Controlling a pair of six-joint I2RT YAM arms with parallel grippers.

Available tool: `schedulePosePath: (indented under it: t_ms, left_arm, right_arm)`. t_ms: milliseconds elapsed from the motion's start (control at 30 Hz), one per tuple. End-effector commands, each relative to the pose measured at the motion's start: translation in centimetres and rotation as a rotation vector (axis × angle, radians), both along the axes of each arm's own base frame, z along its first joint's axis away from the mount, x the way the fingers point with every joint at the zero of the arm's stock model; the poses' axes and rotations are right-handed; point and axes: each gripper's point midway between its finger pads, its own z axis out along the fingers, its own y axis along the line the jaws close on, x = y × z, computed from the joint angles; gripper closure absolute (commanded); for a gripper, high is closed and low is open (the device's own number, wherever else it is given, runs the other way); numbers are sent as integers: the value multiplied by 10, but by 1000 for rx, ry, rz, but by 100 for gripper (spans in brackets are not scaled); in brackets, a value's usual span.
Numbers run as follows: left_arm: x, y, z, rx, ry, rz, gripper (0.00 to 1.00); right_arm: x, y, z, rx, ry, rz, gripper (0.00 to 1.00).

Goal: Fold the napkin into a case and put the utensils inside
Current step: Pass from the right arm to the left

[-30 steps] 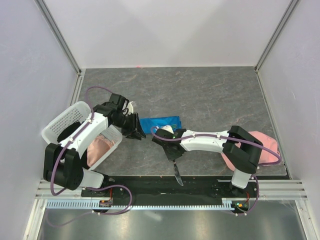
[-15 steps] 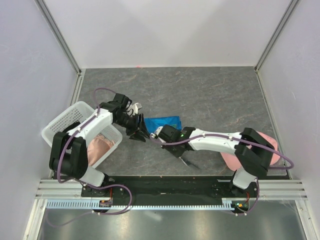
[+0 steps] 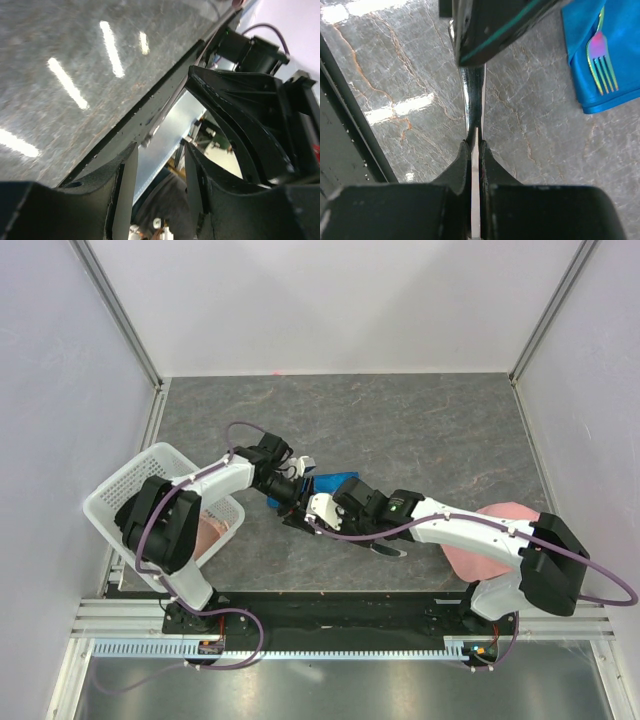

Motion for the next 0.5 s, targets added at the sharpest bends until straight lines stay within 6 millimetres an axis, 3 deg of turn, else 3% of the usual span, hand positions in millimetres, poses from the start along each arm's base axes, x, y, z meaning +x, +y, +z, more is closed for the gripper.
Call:
schedulePosePath:
  t_ms: [0, 200, 300, 467]
  left_arm:
    - [7, -13, 12, -87, -48, -43, 51]
    - [-1, -20, 17, -136, -25, -78, 56]
    - [-5, -22, 18, -145, -25, -89, 64]
    - [-15, -21, 15, -155, 5, -100, 65]
  right_arm:
    - [2, 12, 25, 79, -49, 72, 100]
    - [4, 20, 32, 120, -59, 71, 100]
    - [8, 22, 35, 131, -64, 59, 100]
    - [16, 23, 42, 160, -79, 40, 100]
